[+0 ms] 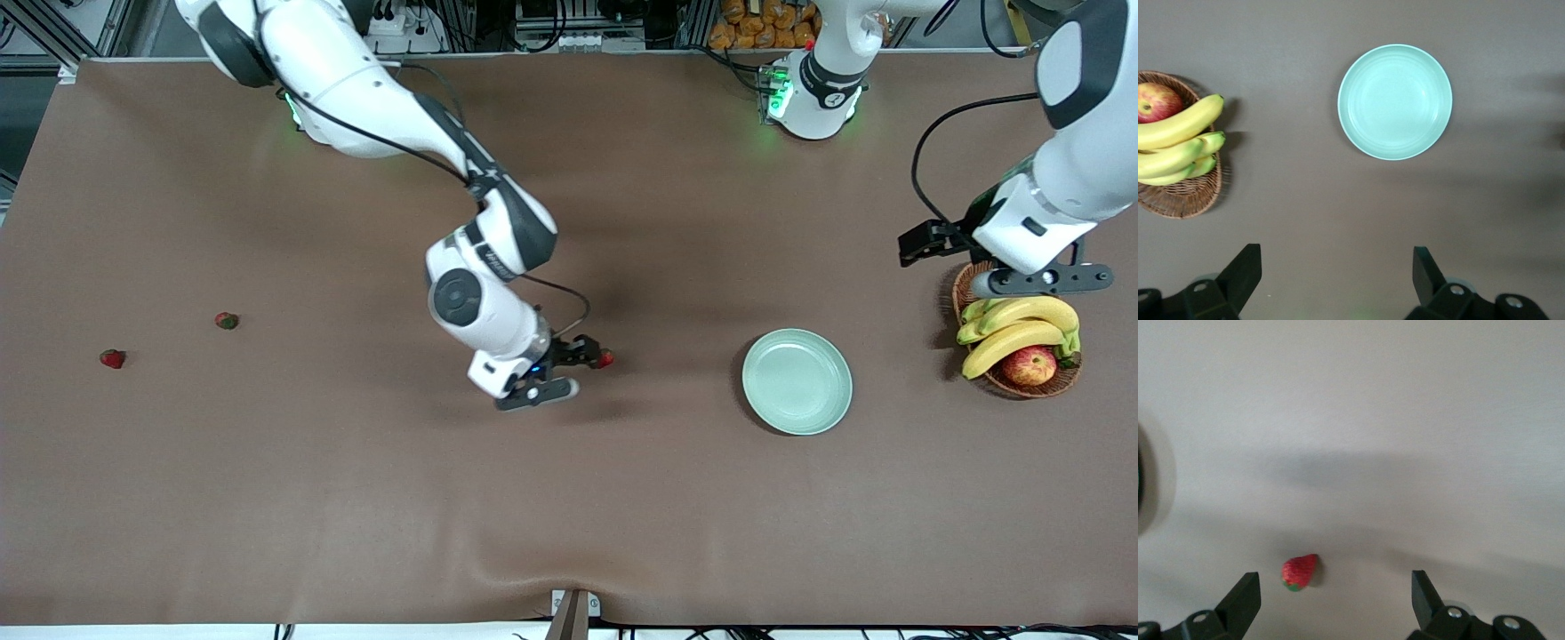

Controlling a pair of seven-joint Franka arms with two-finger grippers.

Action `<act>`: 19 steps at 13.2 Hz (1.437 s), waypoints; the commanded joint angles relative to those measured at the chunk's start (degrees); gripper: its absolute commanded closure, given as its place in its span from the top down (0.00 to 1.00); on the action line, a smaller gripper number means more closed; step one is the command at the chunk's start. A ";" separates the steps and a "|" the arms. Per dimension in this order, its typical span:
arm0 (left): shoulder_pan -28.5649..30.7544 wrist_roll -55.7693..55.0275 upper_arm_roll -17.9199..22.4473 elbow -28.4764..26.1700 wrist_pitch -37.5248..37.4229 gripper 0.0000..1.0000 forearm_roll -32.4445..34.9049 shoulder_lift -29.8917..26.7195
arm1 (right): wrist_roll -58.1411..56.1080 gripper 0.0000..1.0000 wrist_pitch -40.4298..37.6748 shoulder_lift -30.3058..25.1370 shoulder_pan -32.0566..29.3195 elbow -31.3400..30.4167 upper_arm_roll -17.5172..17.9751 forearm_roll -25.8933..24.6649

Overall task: Collect all strawberries into plate
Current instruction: 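Carry the strawberry toward the plate and set it down with the right gripper, then reach the left gripper to the strawberry while the right gripper returns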

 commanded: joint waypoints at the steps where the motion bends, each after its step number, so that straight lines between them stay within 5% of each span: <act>1: -0.47 -6.12 -2.79 -0.26 1.49 1.00 -0.12 0.61 | -0.29 1.00 -3.81 -6.00 -1.65 -5.68 -2.86 -1.32; 6: -0.73 -16.49 -7.80 -0.52 4.56 1.00 0.14 2.81 | -3.26 1.00 -9.07 -18.04 -2.70 -18.69 -11.21 -7.21; 11: -1.17 -28.61 -13.77 1.23 9.92 1.00 0.58 8.68 | -16.96 1.00 -10.94 -23.85 -7.36 -26.95 -18.06 -10.38; 16: -9.67 -41.64 -14.84 11.85 11.33 1.00 0.93 21.07 | -36.53 1.00 -11.02 -26.94 -18.50 -34.61 -21.50 -11.18; 19: -15.12 -40.68 -15.11 20.55 13.08 1.00 10.47 30.47 | -50.09 1.00 -10.58 -27.03 -22.57 -36.20 -22.90 -13.53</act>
